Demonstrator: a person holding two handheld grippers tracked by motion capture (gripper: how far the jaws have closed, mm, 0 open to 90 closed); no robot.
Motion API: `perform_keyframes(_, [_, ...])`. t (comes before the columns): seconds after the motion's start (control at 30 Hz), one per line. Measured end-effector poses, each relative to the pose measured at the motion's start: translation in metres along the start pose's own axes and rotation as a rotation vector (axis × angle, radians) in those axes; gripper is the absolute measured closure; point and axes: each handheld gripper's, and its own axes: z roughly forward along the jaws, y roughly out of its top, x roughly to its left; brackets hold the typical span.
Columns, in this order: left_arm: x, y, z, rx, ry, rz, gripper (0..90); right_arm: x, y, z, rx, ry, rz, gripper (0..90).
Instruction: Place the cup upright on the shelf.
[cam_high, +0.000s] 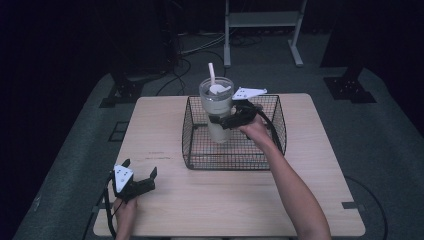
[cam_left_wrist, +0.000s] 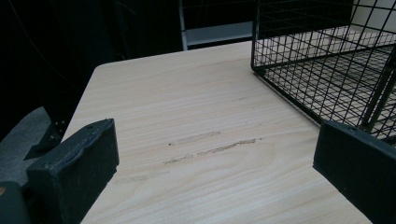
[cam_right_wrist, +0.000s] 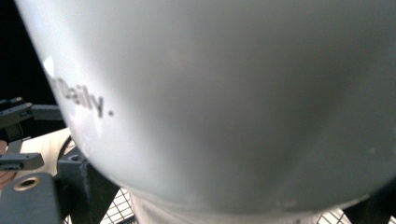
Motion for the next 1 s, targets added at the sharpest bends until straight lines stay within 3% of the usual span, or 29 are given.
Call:
perform_keyframes(0.33, [0.000, 0.000, 0.000, -0.003, -0.002, 0.000, 0.0, -0.009, -0.017, 0.017, 0.073, 0.003, 0.007, 8.7])
perform_keyframes(1.0, [0.000, 0.000, -0.001, -0.008, -0.003, -0.003, 0.0, -0.016, -0.030, 0.032, 0.143, -0.007, 0.014, 8.7])
